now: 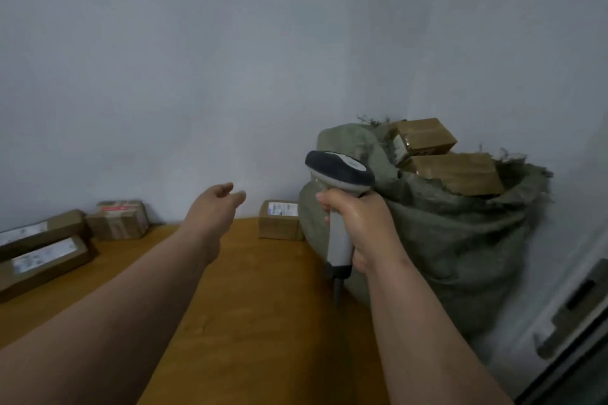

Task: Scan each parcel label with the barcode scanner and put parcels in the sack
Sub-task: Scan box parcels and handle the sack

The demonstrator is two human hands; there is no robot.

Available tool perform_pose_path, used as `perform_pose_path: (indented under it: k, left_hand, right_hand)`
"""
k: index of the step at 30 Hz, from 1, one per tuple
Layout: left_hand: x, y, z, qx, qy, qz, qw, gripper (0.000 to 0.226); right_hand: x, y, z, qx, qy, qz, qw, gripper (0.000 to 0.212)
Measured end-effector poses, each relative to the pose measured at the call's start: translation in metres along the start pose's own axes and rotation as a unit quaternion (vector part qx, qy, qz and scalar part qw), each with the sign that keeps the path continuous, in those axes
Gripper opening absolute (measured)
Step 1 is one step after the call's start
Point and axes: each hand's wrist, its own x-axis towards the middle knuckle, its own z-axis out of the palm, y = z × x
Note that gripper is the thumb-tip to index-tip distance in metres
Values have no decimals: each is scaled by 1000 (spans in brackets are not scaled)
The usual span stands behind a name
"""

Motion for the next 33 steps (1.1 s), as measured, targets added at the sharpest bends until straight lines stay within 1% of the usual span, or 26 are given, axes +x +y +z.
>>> perform_pose_path:
  k: [2,5,10,15,17,21,23,25,26,28,29,30,33]
  left_hand:
    - [7,-18,-24,15,3,-24,1000,49]
    - [24,-40,-52,20,11,-48,999,50]
    - [67,-73,-67,30,26,-79,996,48]
    - [121,-104,-57,59,17,-121,991,49]
    - [148,-112,-50,82,13,-126,989,50]
    - [202,-133,-36,135,-4,-119,984,52]
    - [228,-147,-25,165,-25,-118,979,54]
    - [252,-159,-14,204,-53,-109,971,56]
    - [265,-164,-8,226,-68,-101,966,57]
    - [293,-173,7,270,-100,-81,954,59]
    - [307,-177,15,293,-115,-70,947,61]
    - [320,-180,24,320,-126,-58,937,64]
    - [358,-192,49,381,-152,-15,912,74]
  right_hand:
    - [2,15,27,-7,-8,25,1000,13]
    - [12,35,61,-17,-13,63,998,25]
    - [54,71,98,-9,-24,108,994,14]
    - [110,119,128,-13,-45,163,985,17]
    - [136,136,135,-16,-40,180,983,12]
    - [185,169,144,-18,5,216,976,12]
    - [205,187,148,-20,29,229,973,11]
    - [220,203,151,-26,37,242,969,11]
    - [227,210,153,-25,38,246,968,15]
    - [241,225,156,-26,39,250,967,33]
    - [247,230,157,-30,44,254,966,36]
    - [254,237,156,-32,49,259,964,34]
    - [271,257,155,-45,64,270,960,19]
